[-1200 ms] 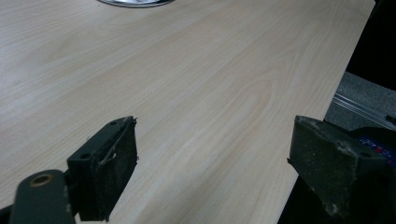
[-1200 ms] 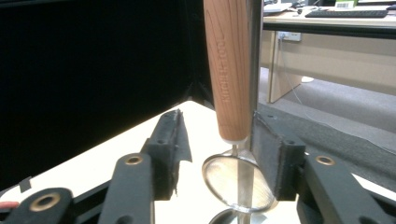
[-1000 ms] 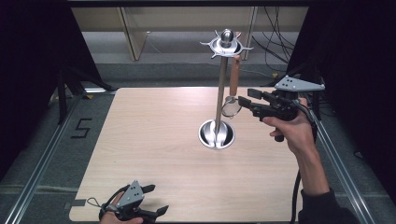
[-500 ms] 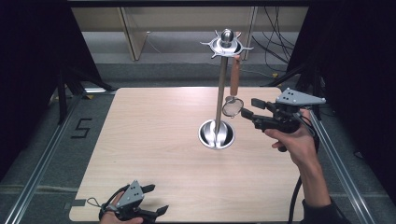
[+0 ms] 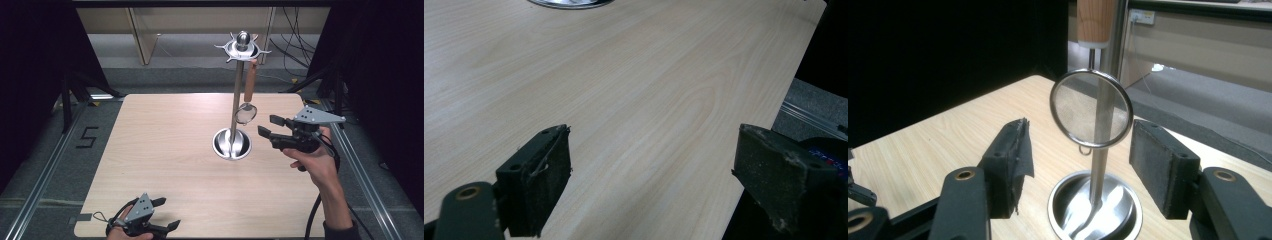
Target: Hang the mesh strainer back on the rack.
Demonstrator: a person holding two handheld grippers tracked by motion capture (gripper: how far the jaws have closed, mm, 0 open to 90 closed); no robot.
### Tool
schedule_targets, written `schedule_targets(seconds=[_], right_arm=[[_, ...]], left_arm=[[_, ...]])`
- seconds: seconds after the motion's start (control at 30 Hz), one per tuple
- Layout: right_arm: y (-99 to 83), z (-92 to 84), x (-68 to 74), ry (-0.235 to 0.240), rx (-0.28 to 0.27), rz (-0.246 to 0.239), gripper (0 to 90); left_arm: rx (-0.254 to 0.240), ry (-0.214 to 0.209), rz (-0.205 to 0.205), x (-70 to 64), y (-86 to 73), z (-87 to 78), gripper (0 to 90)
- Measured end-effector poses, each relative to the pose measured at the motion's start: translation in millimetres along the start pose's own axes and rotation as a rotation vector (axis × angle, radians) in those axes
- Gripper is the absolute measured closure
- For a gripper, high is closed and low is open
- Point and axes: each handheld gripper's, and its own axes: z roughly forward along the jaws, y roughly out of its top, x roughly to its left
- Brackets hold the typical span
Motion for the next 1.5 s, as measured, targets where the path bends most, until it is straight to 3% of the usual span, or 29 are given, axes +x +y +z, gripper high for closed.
schedule_targets(seconds=[0.2, 0.23, 0.27, 0.37, 0.4, 0.47, 0.6, 0.73, 0.8, 0.83, 0.9, 0.97, 1.07, 1.13, 1.17, 1.23, 1.3, 1.5], right_arm=[[-6.4, 0.1, -0.7, -0.003, 0.03, 0.011, 41.6], [-7.7, 1.7, -1.8, 0.001, 0.015, 0.001, 41.5], [-8.2, 0.6, -1.4, 0.001, 0.038, 0.01, 41.3], [-11.3, 2.0, -1.9, -0.008, 0.036, 0.002, 40.2], [-12.7, 2.6, -1.2, -0.006, 0.042, 0.011, 39.6], [-14.0, 3.9, -0.9, -0.007, 0.05, 0.012, 39.0], [-16.4, 6.7, -2.0, -0.007, 0.047, -0.006, 38.3], [-19.0, 7.4, 0.4, -0.009, 0.065, 0.015, 37.4], [-20.7, 9.8, 0.1, -0.024, 0.044, 0.0, 37.0], [-20.8, 9.1, 0.3, -0.006, 0.07, 0.008, 36.8], [-21.8, 9.7, 0.0, -0.009, 0.072, -0.002, 36.6], [-23.0, 9.5, 2.3, -0.01, 0.085, 0.024, 36.1], [-24.1, 11.3, 1.7, 0.006, 0.082, 0.018, 36.0], [-25.5, 12.4, 2.0, -0.022, 0.061, 0.002, 35.9], [-25.5, 11.0, 2.5, -0.007, 0.089, 0.011, 35.8], [-26.7, 11.7, 4.4, 0.001, 0.094, 0.03, 35.7], [-27.3, 12.0, 3.1, -0.005, 0.094, -0.003, 35.7], [-30.2, 13.6, 7.0, -0.006, 0.104, 0.015, 35.4]], left_arm=[[-0.001, 0.0, -0.001, -0.5, 0.0, -0.1, 14.7], [0.004, 0.0, 0.007, -0.1, 0.1, -0.5, 14.7], [-0.002, 0.0, -0.001, -0.6, 0.1, -0.1, 14.7], [0.008, 0.004, 0.019, 0.8, 0.5, -1.0, 14.7], [0.012, 0.004, -0.014, -1.1, -0.1, -1.1, 14.7], [0.008, -0.001, -0.016, -1.5, -0.1, -0.8, 14.7], [0.007, -0.002, -0.014, -1.6, -0.1, -0.8, 14.7], [0.007, 0.002, -0.01, -1.7, -0.2, -0.5, 14.7], [0.02, 0.009, 0.006, -0.5, -0.1, -1.3, 14.7], [0.02, 0.008, 0.005, -0.5, 0.0, -1.5, 14.7], [0.023, 0.008, 0.006, -0.6, 0.1, -1.8, 14.7], [0.005, 0.003, -0.01, -2.2, 0.0, -0.9, 14.7], [-0.005, -0.002, 0.002, -1.8, 0.4, -0.4, 14.7], [-0.005, -0.002, 0.001, -1.9, 0.4, -0.4, 14.7], [-0.005, -0.002, 0.002, -1.9, 0.4, -0.5, 14.7], [0.003, -0.001, 0.014, -1.1, 0.6, -1.3, 14.7], [0.001, 0.003, -0.013, -2.7, 0.0, -1.0, 14.7], [-0.002, -0.002, -0.02, -3.0, 0.0, -0.8, 14.7]])
